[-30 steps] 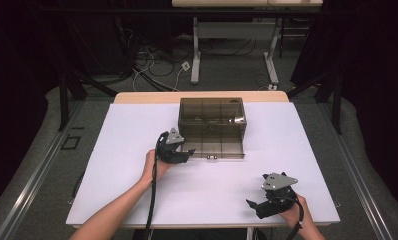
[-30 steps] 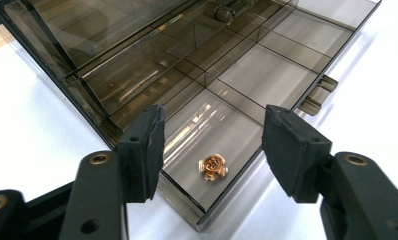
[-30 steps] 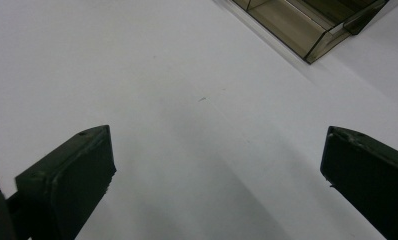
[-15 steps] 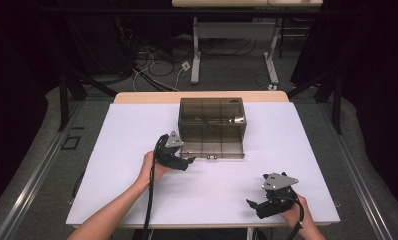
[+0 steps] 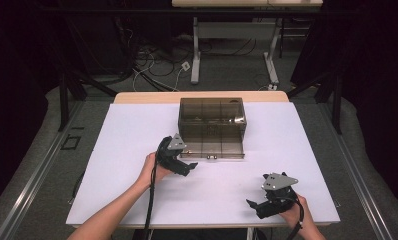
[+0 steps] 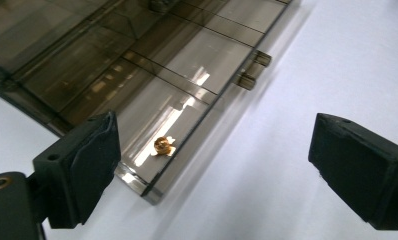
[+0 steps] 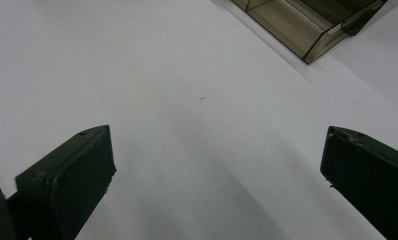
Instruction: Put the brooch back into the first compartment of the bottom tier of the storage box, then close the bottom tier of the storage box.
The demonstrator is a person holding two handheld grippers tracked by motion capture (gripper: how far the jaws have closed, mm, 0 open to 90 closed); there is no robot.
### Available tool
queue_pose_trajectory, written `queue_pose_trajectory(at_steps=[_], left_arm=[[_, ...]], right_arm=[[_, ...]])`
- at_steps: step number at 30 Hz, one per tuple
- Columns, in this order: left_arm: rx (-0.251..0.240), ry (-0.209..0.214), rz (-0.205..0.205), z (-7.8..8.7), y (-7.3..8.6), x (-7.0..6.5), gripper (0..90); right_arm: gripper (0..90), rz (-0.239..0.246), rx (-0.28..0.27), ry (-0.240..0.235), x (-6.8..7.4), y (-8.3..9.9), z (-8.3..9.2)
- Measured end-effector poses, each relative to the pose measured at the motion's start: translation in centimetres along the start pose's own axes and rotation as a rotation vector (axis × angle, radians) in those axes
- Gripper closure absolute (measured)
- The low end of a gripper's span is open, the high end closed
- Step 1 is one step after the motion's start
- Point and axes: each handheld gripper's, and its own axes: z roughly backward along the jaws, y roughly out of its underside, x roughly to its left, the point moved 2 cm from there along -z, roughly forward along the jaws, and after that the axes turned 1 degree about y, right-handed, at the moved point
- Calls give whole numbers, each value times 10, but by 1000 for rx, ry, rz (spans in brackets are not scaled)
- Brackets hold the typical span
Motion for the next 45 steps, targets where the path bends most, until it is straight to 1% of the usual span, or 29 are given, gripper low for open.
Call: queue_pose_trajectory(at_steps=[1,4,5,6,9,10,12,15,16,17,18,19,21,23,24,26,27,29,31,32,34,35,36,37,38,40,43,45], left_arm=[[0,8,2,0,0,-1,53],[10,26,-13,0,0,-4,39],[17,26,-25,0,-1,-4,36],[16,26,-26,0,-1,-6,31],[20,35,-23,-1,-1,-7,26],[19,29,-23,-1,-1,-8,26],[22,36,-29,-1,-2,-8,27],[34,55,-34,-1,-3,-11,69],[39,53,-44,-1,-3,-12,79],[29,55,-42,-1,-3,-13,96],[33,64,-47,-1,-3,-13,133],[31,62,-52,-1,-4,-14,166],[33,66,-58,-1,-4,-15,171],[39,83,-68,-1,-3,-17,250],[52,91,-81,-2,-3,-17,299],[64,99,-86,-4,-1,-18,398],[63,96,-85,-5,-1,-19,440],[71,75,-71,-9,1,-19,550],[81,73,-59,-13,2,-18,637],[71,67,-56,-15,2,-18,679],[74,73,-49,-17,1,-19,746],[71,76,-36,-18,1,-20,776],[73,73,-43,-19,1,-19,802],[79,76,-46,-20,1,-19,825],[70,63,-42,-22,2,-20,849],[75,59,-41,-24,2,-19,895],[84,57,-24,-27,4,-18,900],[75,42,-18,-29,4,-16,900]], right_arm=[[1,-1,1,-2,0,0,0],[2,-1,-1,-1,0,0,0],[2,0,-16,1,0,0,-2],[2,4,2,1,0,0,-1],[2,3,2,1,0,0,-1],[2,4,-1,-1,0,0,-1],[2,4,0,0,0,0,-1],[4,4,-1,-1,0,0,-1],[4,2,4,-4,0,0,-1],[4,3,3,-6,0,0,-1],[4,2,4,1,0,0,-1],[4,7,0,-2,0,0,-1],[4,4,2,1,1,0,-1],[4,6,0,1,0,0,-1],[5,5,-3,5,1,0,-1],[9,0,-11,1,0,0,-1],[9,6,4,-1,0,0,-1],[9,6,7,-1,1,0,-1],[9,7,6,2,1,0,-1],[9,8,5,2,1,0,-1],[10,8,6,3,1,0,-1],[10,8,3,-1,0,0,-1],[9,1,3,1,1,0,-1],[10,7,5,2,0,0,-1],[10,8,5,2,0,0,-1],[10,7,7,2,1,0,-1],[10,4,8,-3,1,0,-2],[10,8,10,-2,0,1,-2]])
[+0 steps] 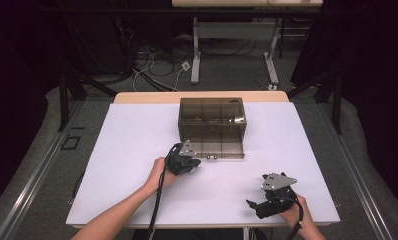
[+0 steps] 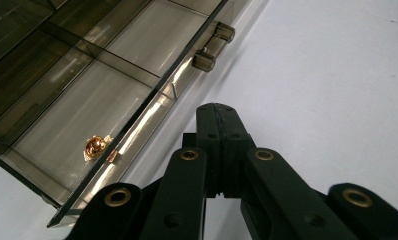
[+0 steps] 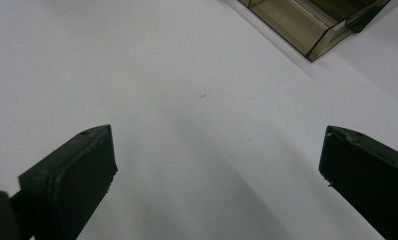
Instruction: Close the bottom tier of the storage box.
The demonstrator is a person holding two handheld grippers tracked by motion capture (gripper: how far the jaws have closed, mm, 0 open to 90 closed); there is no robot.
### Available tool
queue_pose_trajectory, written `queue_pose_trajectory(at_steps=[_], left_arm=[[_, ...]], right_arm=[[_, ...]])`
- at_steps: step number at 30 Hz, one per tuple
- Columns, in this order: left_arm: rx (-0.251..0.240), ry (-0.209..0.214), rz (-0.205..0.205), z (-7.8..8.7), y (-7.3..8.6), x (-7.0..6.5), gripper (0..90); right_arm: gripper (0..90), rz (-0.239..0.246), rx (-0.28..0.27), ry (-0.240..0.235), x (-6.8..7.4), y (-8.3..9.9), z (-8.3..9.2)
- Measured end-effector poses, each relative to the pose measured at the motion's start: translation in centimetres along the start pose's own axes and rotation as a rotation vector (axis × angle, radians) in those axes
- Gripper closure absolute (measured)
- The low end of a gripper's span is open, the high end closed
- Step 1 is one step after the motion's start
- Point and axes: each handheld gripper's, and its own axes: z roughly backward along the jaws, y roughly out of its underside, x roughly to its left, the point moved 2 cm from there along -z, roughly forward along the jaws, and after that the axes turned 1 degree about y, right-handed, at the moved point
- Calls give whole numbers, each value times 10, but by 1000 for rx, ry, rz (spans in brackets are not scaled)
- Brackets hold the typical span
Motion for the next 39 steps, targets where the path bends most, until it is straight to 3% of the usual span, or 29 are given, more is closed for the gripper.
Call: queue_pose_trajectory(at_steps=[26,33,39], left_arm=[[-11,-23,35,-11,0,1,900],[-28,-48,58,-13,0,2,897],[-29,-64,54,-14,-1,2,896]], right_arm=[[10,3,2,2,1,0,-1],[10,2,-1,1,1,0,-1],[10,1,-16,8,1,0,-1]])
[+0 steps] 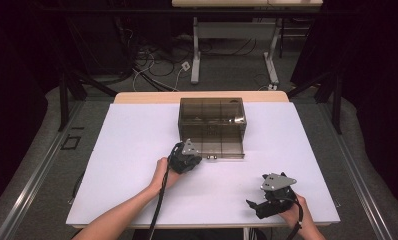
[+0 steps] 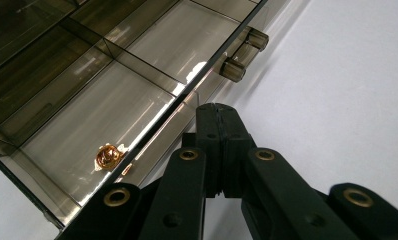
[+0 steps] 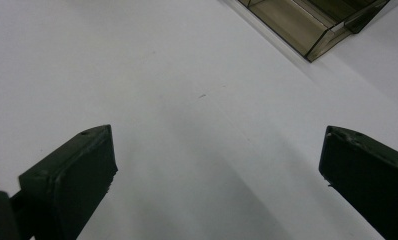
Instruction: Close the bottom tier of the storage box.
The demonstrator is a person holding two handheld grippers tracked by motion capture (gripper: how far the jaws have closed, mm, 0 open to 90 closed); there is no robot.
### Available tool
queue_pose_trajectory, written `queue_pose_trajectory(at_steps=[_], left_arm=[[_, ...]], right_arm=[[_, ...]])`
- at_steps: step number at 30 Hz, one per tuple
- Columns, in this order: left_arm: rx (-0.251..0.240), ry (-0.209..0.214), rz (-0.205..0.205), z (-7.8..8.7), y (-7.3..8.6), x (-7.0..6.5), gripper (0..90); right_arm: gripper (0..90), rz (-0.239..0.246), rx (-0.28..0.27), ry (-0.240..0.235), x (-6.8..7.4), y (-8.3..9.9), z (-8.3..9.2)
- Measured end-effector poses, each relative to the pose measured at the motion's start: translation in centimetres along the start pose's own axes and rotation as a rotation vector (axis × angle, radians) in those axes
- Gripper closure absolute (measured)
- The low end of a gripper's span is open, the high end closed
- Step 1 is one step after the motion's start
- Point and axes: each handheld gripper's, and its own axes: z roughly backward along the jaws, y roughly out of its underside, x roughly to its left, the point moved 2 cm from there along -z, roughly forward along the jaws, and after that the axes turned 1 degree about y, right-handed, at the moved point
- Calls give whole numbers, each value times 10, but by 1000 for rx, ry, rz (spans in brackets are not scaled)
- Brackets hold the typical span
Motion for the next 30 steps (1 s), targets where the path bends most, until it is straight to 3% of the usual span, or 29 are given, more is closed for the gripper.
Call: queue_pose_trajectory(at_steps=[1,3,15,21,30], left_arm=[[-4,-5,-1,0,0,0,896],[-2,-11,-8,-1,0,0,896],[-2,-31,-4,-3,-3,0,897],[-4,-18,23,-3,-2,2,895],[-8,-25,13,-6,-7,1,894]], right_arm=[[10,-4,-20,1,0,0,-1],[10,2,26,-8,0,0,1],[10,-5,26,0,0,0,1],[10,3,15,9,-1,0,1],[10,5,16,7,-1,0,3]])
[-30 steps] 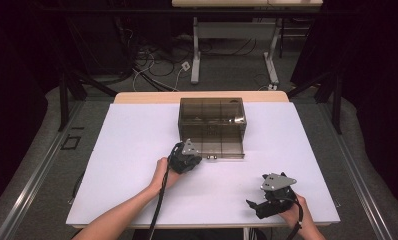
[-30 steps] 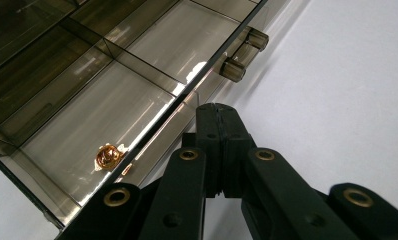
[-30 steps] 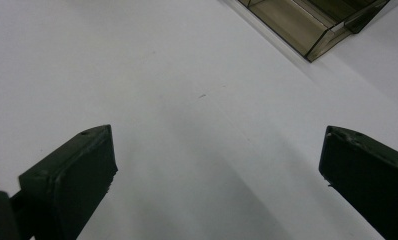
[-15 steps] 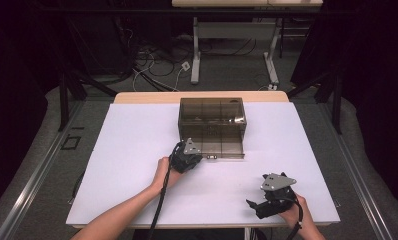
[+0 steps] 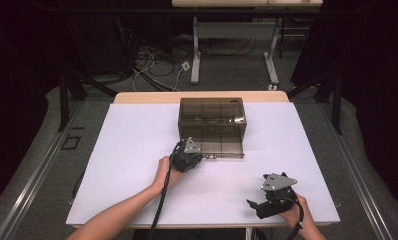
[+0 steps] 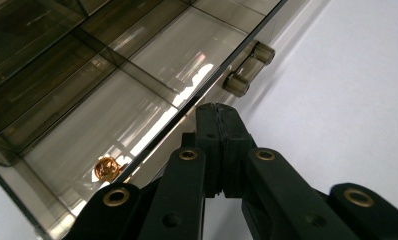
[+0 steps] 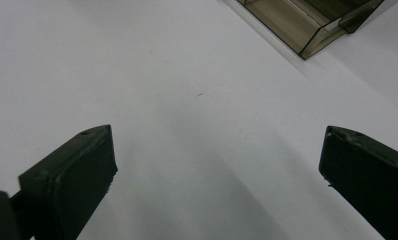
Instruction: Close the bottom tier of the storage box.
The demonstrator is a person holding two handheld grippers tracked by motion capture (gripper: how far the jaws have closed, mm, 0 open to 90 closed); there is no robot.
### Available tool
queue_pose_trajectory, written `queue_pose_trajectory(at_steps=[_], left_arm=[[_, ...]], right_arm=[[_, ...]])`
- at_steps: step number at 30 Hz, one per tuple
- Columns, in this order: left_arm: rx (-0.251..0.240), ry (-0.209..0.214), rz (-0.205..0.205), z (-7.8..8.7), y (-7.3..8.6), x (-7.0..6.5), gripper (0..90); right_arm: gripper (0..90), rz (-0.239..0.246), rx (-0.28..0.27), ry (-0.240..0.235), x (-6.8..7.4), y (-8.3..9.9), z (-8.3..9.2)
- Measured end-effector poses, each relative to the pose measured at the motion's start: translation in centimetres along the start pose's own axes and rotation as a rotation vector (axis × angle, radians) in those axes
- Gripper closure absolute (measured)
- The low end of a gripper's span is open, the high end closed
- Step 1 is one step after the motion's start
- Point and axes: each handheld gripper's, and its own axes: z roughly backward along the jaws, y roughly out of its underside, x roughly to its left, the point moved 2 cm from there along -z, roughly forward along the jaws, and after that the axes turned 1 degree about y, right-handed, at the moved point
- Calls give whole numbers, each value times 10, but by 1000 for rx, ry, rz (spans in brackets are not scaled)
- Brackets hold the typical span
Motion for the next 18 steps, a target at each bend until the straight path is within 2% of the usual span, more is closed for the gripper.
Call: queue_pose_trajectory(at_steps=[1,4,5,18], left_arm=[[0,3,8,-1,-1,-1,895],[11,1,-2,-3,-3,-2,895],[2,-10,-1,-4,-3,-3,895],[-7,-18,11,-6,-7,-2,899]], right_arm=[[10,-7,0,-1,0,0,0],[10,-10,1,-5,0,0,0],[10,-11,-2,-7,0,0,0],[10,1,-2,-8,0,0,0]])
